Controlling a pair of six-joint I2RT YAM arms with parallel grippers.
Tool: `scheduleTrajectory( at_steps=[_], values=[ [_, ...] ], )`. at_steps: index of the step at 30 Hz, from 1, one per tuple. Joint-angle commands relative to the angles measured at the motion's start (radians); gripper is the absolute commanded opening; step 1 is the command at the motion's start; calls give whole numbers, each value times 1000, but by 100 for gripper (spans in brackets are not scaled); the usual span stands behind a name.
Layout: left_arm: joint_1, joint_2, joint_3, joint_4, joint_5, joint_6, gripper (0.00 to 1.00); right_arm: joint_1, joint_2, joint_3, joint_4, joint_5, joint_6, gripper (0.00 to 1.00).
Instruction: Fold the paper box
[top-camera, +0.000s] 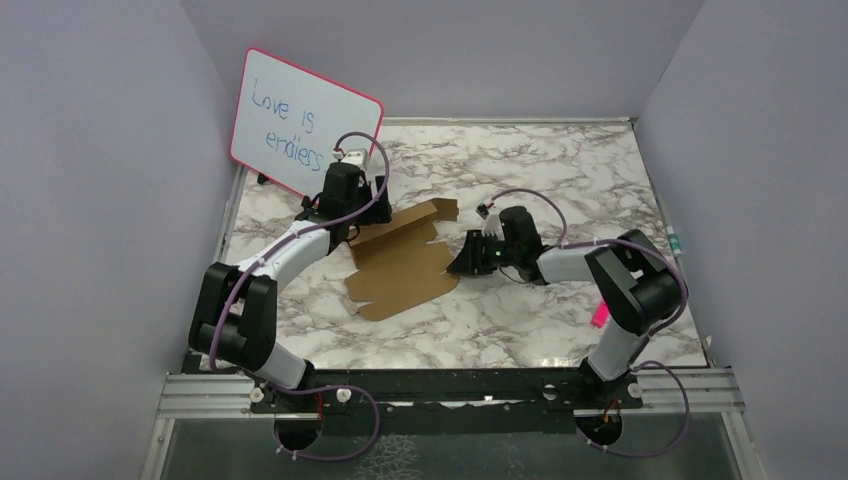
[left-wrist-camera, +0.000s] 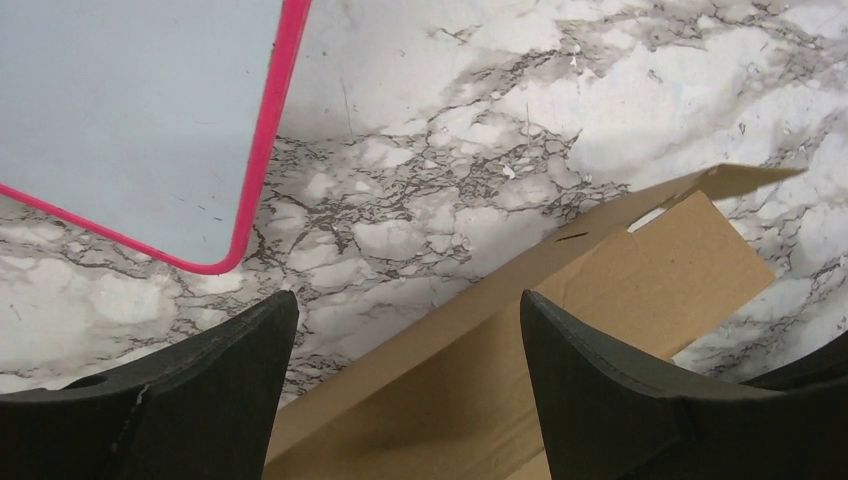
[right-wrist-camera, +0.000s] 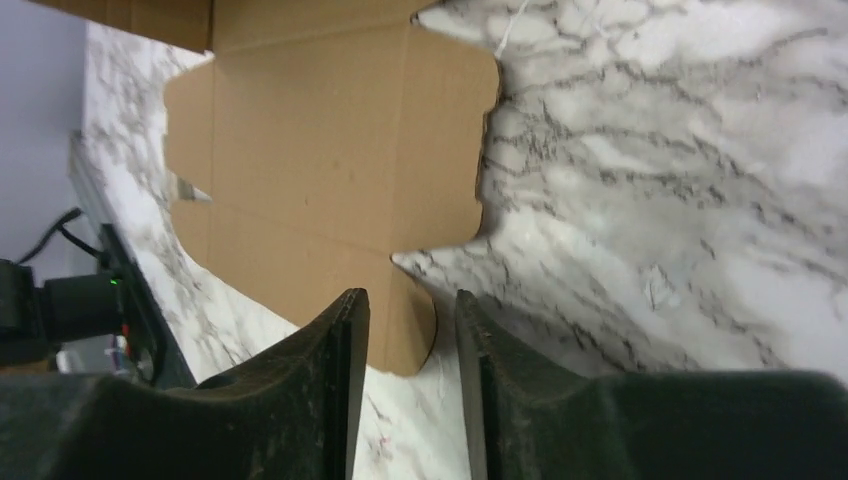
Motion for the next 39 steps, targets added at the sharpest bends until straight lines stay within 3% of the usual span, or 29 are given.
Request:
scheduleTrajectory(
  at_steps=[1,6,16,17,19,20,24,39],
  values=[
    [6,9,39,-7,84,45,82,8,-115,-4,-130,131,-119,46],
    [7,12,46,-13,114,52,82,-41,-188,43,-109,250,-140,58],
    [-11,31,82,4,194,52,82,-113,-71,243,-82,261,-136,71],
    [-16,33,80,4,188,52,82,-112,-60,258,-72,238,-131,74],
    [-24,38,76,5,169,59,82,-113,-34,283,-43,176,-119,97],
    [-27,44,78,5,163,63,82,-113,-19,299,-39,153,-109,100],
    [-37,69,85,5,163,76,82,-113,32,338,-7,72,-79,100],
    [-69,100,82,21,164,88,82,-72,122,429,-42,25,-141,100]
  ],
)
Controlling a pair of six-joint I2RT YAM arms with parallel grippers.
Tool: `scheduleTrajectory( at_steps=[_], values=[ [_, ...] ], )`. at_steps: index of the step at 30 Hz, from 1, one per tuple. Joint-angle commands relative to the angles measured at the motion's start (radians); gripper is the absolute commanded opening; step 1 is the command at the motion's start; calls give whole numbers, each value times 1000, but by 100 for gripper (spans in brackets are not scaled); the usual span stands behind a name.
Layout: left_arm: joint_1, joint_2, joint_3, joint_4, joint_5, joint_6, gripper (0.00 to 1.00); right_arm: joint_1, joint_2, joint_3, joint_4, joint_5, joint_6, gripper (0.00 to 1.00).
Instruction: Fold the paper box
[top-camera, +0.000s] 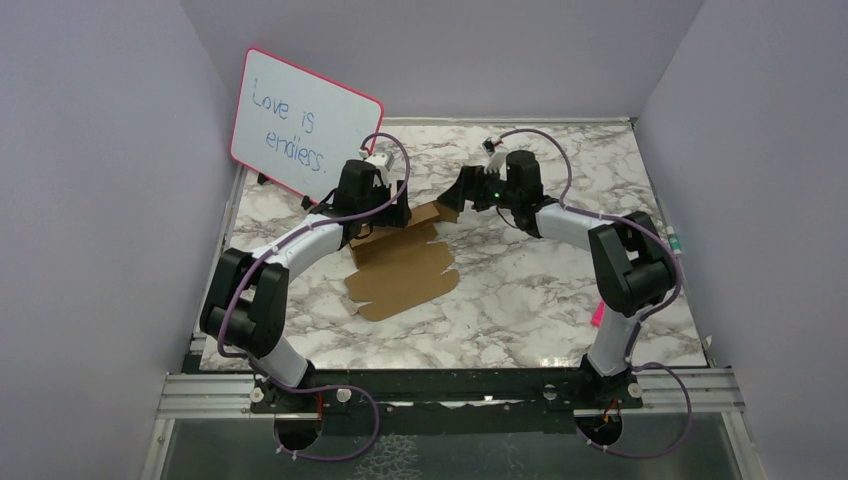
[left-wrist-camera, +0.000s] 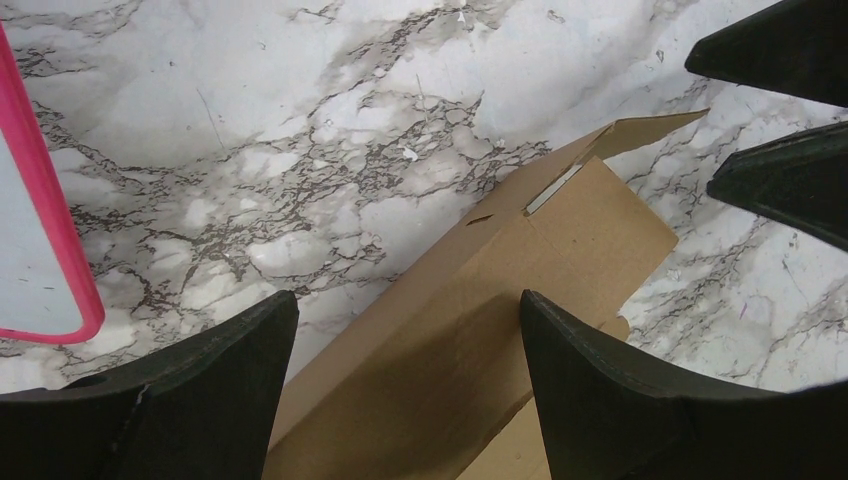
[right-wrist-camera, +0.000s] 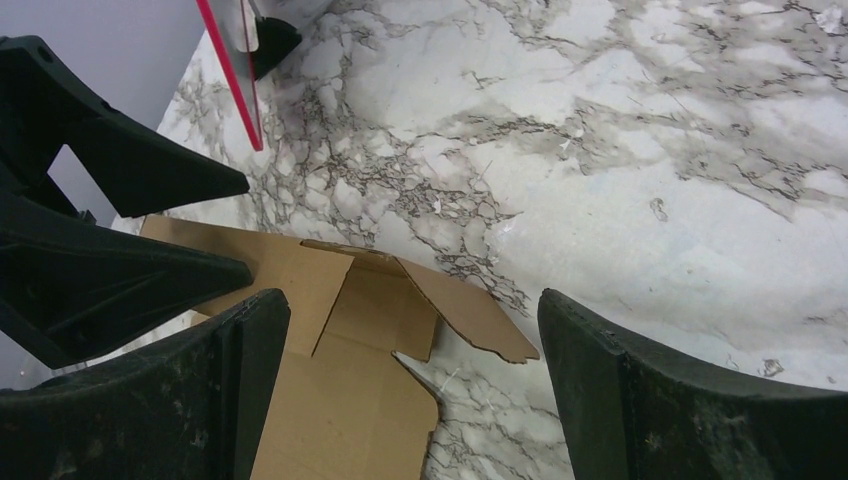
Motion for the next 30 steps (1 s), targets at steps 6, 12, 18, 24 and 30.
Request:
scheduleTrajectory(
  at_steps=[6,12,18,24,30],
  values=[
    [-9,5,12,28,26,7,82,64,73,43,-25,16,-95,100],
    [-9,7,3,42,47,-6,82,72,111,43,-18,70,-110,98],
    [-9,24,2,70,67,-19,82,86,130,46,-21,90,-119,95],
    [-15,40,5,84,85,-30,82,96,123,48,13,78,-99,95],
    [-28,58,13,94,90,-41,82,130,119,49,19,131,-100,93]
  ],
)
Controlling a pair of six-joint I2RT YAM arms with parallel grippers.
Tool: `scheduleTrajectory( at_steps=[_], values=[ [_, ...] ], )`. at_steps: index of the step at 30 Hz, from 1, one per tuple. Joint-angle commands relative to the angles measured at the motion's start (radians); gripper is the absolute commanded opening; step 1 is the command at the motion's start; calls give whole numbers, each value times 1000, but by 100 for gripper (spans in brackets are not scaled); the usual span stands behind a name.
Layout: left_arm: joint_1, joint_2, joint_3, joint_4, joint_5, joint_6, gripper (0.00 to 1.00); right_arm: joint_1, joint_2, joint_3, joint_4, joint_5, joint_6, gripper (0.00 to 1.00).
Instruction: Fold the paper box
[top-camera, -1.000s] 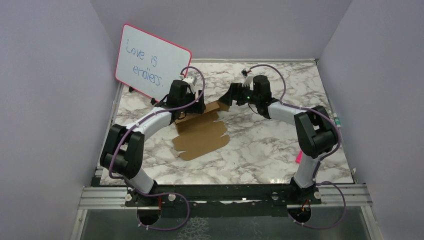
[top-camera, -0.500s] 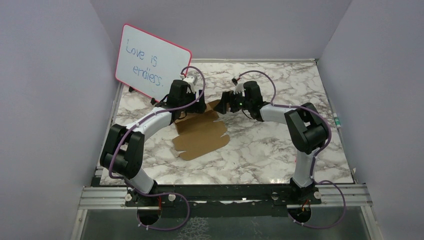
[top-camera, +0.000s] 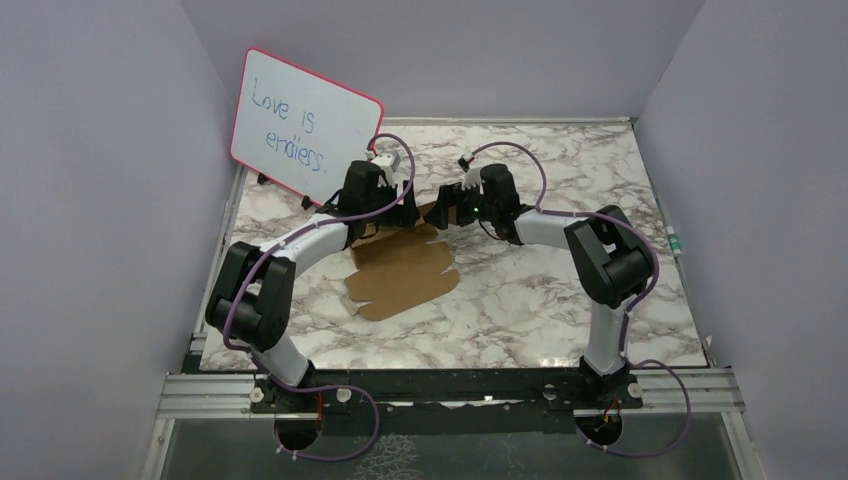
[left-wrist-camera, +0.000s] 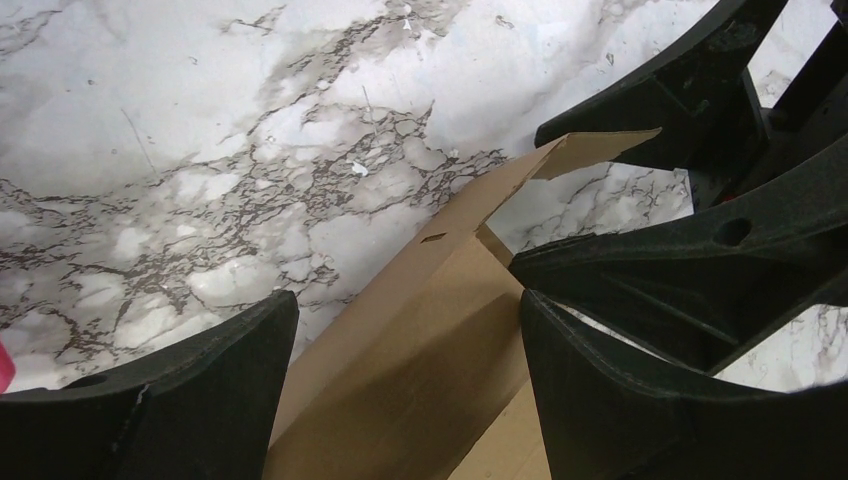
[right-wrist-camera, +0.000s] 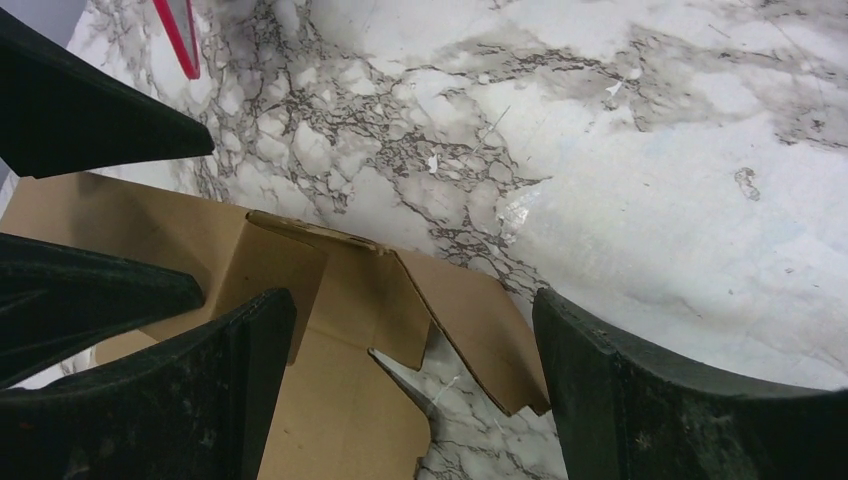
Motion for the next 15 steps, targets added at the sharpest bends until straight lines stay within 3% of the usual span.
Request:
scheduleTrajectory(
  at_steps=[1,9,15],
  values=[
    [-17,21,13,27,27,-14,82,34,0,13,32,66,-3,91],
    [-21,37,9,24,-5,-9,82,40,-46,-74,61,104,-15,77],
    [-26,51,12,20,-20,-5,80,39,-91,-136,77,193,18,83]
  ],
)
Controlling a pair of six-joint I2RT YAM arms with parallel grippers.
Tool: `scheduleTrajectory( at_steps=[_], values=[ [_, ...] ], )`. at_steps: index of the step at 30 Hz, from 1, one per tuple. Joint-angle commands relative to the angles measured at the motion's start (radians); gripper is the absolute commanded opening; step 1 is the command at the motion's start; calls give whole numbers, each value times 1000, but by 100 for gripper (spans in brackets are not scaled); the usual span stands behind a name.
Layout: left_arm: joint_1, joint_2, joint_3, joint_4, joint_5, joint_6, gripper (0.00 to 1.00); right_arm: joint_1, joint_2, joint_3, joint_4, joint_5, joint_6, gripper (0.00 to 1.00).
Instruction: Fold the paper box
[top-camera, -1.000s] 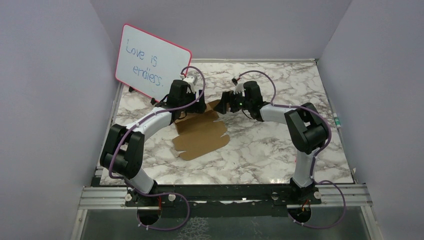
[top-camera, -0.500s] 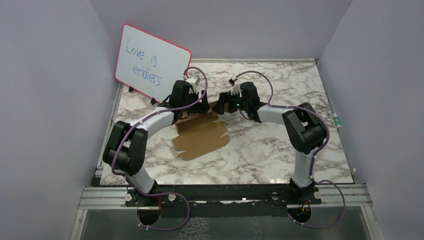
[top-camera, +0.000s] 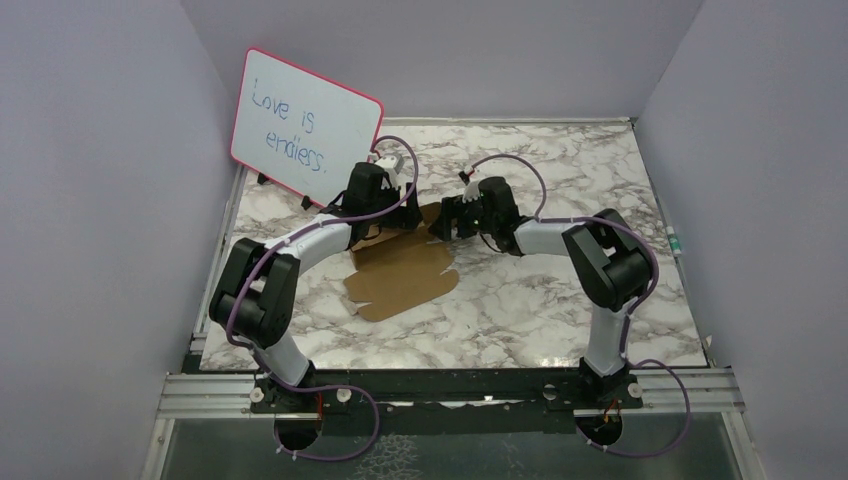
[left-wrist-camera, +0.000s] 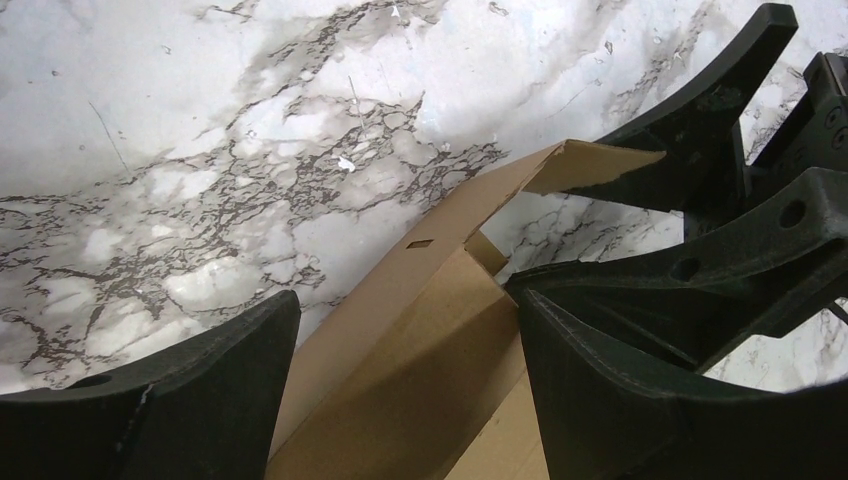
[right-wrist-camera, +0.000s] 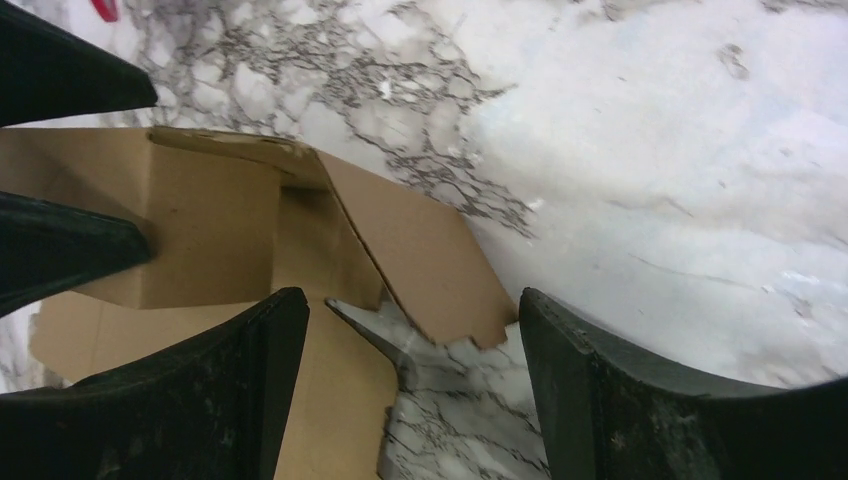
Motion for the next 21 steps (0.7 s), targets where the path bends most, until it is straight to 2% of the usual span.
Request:
scheduleTrajectory(
  at_steps=[1,4,9,12,17,21],
  values=[
    [-9,24,12,2,-25,6,80,8,-89,-60,65,131,28,84],
    [-9,26,12,-4,-32,11,80,7,-163,-138,117,194,56,84],
    [-9,22,15,-8,-37,15,80,8,-241,-227,161,210,163,81],
    [-9,19,17,-9,-39,16,80,9,-231,-255,230,137,241,73],
    [-9,22,22,-17,-46,17,80,20,-129,-240,327,55,358,55],
    [-9,22,22,-23,-48,18,80,22,-54,-204,347,50,387,49]
  ],
)
